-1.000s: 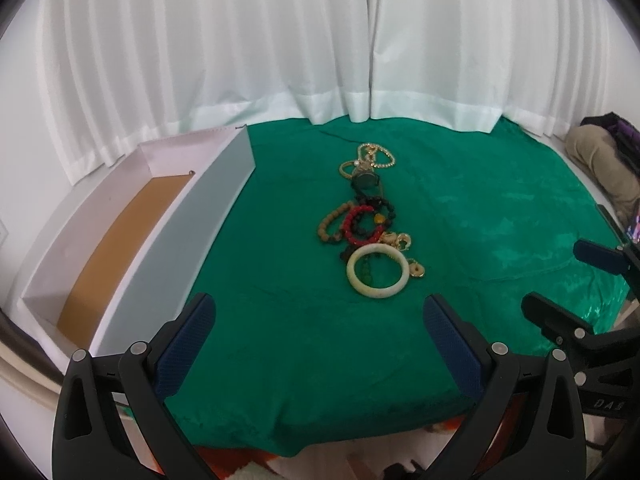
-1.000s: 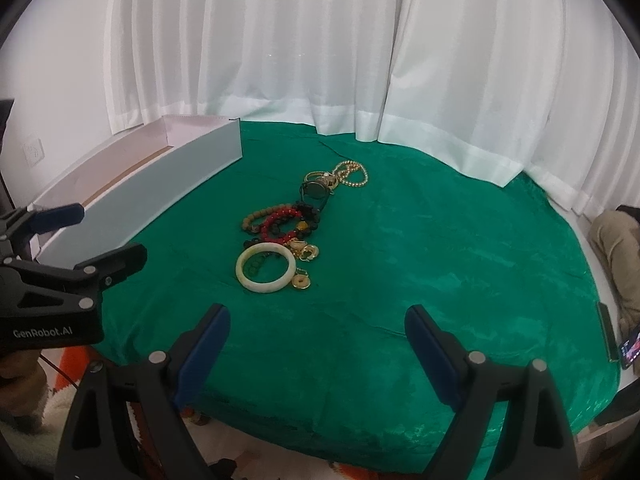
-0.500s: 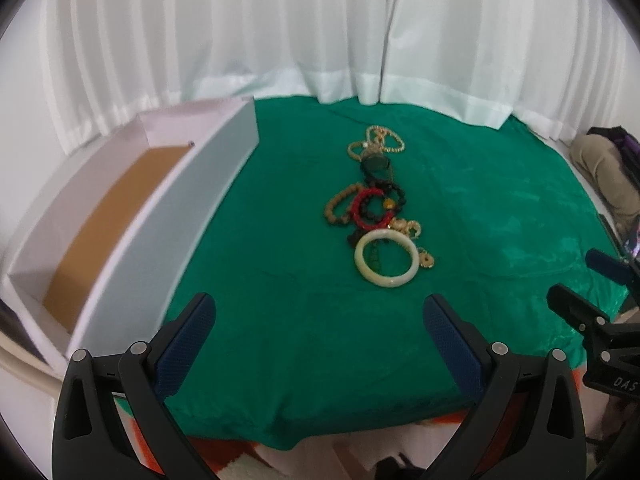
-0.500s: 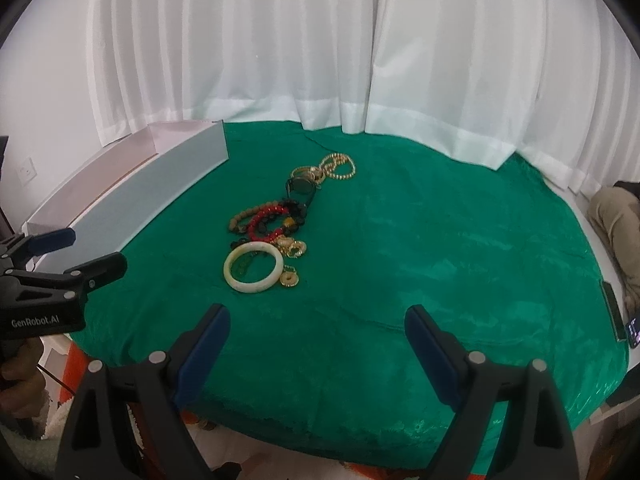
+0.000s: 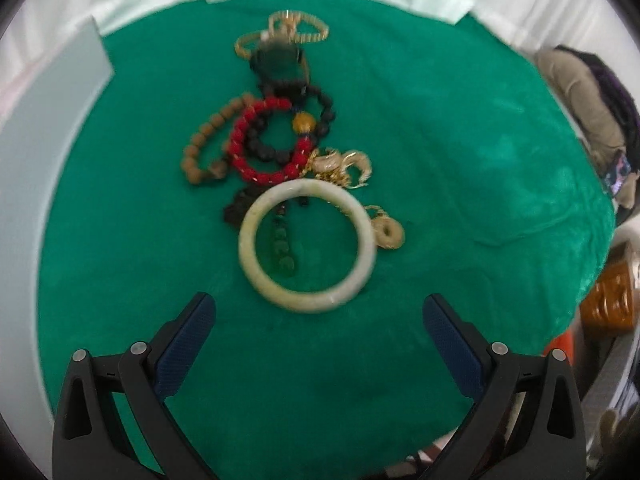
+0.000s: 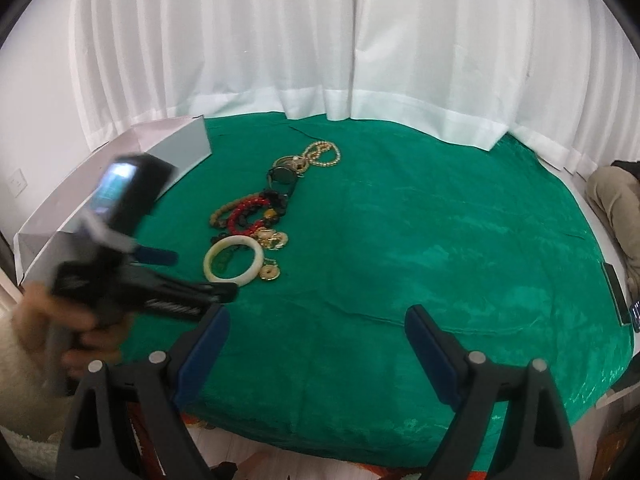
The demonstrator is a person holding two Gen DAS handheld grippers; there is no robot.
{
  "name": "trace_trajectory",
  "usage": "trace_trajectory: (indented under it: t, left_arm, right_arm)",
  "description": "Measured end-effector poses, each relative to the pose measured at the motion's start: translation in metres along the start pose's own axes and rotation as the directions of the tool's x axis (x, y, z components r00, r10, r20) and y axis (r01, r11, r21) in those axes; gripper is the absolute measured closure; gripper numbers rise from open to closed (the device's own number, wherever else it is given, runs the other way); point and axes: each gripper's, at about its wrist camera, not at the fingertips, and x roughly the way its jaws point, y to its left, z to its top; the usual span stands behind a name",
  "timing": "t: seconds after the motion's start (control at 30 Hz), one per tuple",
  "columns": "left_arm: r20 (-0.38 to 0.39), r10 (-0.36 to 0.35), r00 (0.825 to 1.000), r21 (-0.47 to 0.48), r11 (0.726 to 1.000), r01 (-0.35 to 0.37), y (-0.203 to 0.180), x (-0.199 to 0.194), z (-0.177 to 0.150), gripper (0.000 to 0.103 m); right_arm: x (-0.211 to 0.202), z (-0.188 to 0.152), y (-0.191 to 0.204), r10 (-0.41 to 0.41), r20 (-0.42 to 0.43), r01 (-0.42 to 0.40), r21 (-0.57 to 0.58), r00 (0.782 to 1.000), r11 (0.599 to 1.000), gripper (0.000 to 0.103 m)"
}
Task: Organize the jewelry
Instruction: 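Move the left tool to the white jade bangle while the right tool approaches the gold pendants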
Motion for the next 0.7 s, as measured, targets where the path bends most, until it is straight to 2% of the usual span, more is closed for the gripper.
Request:
trace_trajectory:
  t: [0.13,0.17,0.2,0.23,0.4,0.57,0.7]
  left_arm:
    - [-0.023,0.06,0.998,0.006,0.998,-0.06,0.0,0.018,0.01,0.004]
    - [-0.015,0.077,0.997,0.011,0.997,-0.076,0.0,0.016,0.01,0.007]
    - [-0.004,0.082,0.997,0.019,0.996,-0.082,0.0,0.014,0.01,0.018]
    - [0.012,0.081,0.997,0.016,0.997,-0.081,0.0,0.008,0.008,0.023]
    - [0.041,0.006,0.999,-0.102,0.995,-0.002,0.024,-0.011,-0.005,0.023]
    - [0.1,0.028,0.995,-0.159,0.987,-0.011,0.05,-0.046,-0.028,0.023]
    - [0.128,0.081,0.988,-0.168,0.984,-0.059,0.07,-0.058,-0.036,0.023]
  right_arm:
    - [0.004,0.001,-0.011,-0.002,-0.008,0.002,0.03,1.0,1.0,0.012]
    - [0.005,0.002,-0.013,-0.001,-0.011,0.002,0.034,1.0,0.999,0.012]
    - [0.007,0.002,-0.014,-0.001,-0.013,0.002,0.037,1.0,0.999,0.012]
    - [0.008,0.003,-0.015,-0.002,-0.014,0.002,0.038,1.0,0.999,0.012]
    - [0.014,0.004,-0.02,0.014,-0.022,-0.012,0.049,1.0,0.999,0.012]
    - [0.037,0.014,-0.024,0.137,-0.045,-0.135,0.051,0.99,0.99,0.012]
    - [0.092,0.028,-0.005,0.244,-0.178,-0.249,-0.007,0.953,0.968,0.012]
